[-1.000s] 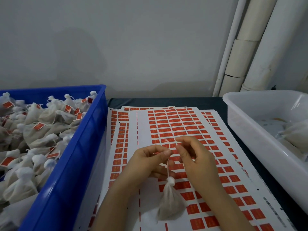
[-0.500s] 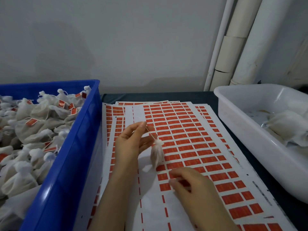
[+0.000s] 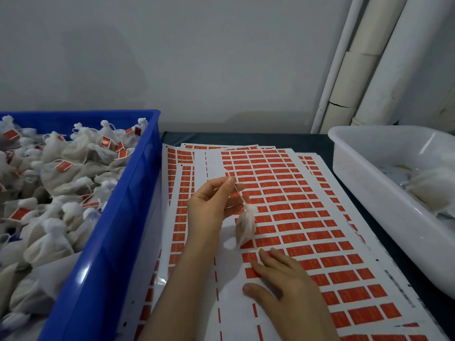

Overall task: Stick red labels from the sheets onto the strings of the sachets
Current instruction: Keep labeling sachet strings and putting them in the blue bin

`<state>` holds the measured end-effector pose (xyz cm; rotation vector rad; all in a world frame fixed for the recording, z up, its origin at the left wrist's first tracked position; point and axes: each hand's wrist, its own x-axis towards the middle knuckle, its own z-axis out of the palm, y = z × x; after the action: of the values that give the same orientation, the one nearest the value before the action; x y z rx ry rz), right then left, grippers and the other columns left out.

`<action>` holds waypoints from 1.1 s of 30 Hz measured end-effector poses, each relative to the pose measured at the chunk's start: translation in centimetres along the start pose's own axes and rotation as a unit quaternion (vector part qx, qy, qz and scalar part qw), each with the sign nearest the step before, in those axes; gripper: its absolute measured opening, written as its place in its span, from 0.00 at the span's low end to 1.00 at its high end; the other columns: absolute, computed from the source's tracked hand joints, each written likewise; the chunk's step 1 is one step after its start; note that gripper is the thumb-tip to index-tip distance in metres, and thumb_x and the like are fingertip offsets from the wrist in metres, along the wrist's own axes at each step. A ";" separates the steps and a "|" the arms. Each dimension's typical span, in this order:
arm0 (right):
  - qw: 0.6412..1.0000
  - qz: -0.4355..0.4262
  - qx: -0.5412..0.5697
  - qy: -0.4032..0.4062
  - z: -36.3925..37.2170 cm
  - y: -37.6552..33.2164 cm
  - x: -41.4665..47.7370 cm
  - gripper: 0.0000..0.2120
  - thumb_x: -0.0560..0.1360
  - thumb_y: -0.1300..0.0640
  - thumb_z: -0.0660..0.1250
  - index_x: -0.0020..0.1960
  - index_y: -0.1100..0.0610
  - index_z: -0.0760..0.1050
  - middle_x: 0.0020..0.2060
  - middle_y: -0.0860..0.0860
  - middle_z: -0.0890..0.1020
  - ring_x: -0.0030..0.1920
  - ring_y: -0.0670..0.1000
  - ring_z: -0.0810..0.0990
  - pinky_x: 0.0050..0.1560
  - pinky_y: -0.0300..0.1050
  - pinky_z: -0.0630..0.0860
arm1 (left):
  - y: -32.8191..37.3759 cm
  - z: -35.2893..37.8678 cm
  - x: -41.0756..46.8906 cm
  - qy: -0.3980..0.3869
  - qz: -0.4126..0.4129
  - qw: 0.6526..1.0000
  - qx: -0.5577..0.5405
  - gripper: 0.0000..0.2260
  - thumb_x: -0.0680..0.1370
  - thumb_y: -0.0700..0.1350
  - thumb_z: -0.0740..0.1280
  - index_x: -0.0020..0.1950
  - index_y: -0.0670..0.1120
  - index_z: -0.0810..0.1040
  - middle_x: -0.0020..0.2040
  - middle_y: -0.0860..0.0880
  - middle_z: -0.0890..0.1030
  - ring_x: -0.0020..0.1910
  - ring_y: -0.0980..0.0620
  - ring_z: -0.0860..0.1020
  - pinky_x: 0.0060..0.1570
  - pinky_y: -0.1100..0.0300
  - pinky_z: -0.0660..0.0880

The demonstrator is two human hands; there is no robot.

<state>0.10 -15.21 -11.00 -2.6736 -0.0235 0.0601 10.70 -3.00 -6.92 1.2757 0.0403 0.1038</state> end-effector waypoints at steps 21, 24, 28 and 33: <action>0.994 -0.011 -0.096 -0.052 -0.7 -0.8 -0.2 0.35 0.65 0.24 0.43 0.70 0.33 0.55 0.61 0.25 0.46 0.65 0.32 0.39 0.67 0.42 0.40 | -0.2 0.3 -0.3 -0.046 0.003 0.999 -0.024 0.11 0.69 0.52 0.69 0.47 0.48 0.81 0.44 0.50 0.85 0.42 0.48 0.84 0.40 0.57 0.81; 0.996 0.025 -0.074 -0.051 -0.8 -1.0 -0.1 0.31 0.68 0.26 0.52 0.69 0.33 0.58 0.68 0.28 0.54 0.71 0.35 0.46 0.71 0.45 0.43 | -0.1 0.3 -0.1 -0.050 -0.006 0.998 -0.030 0.07 0.73 0.48 0.68 0.48 0.47 0.81 0.45 0.49 0.85 0.43 0.47 0.84 0.42 0.55 0.81; 0.997 0.074 0.001 -0.014 -0.9 -1.0 0.0 0.36 0.64 0.27 0.47 0.71 0.36 0.52 0.71 0.33 0.55 0.72 0.40 0.56 0.72 0.45 0.49 | 0.1 0.3 0.0 -0.050 -0.021 0.996 -0.073 0.07 0.72 0.49 0.68 0.46 0.49 0.81 0.45 0.48 0.85 0.44 0.47 0.84 0.40 0.56 0.80; 0.995 0.037 -0.077 -0.046 -0.2 -1.3 -0.2 0.44 0.57 0.25 0.37 0.72 0.35 0.44 0.61 0.30 0.37 0.74 0.41 0.42 0.72 0.48 0.41 | -0.1 0.2 0.1 -0.043 -0.036 0.992 -0.110 0.05 0.73 0.50 0.68 0.42 0.53 0.83 0.45 0.50 0.85 0.45 0.49 0.84 0.37 0.58 0.80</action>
<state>-0.10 -14.17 -10.23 -2.8239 0.0423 0.2123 10.80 -3.20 -6.98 1.0568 0.0017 -0.0091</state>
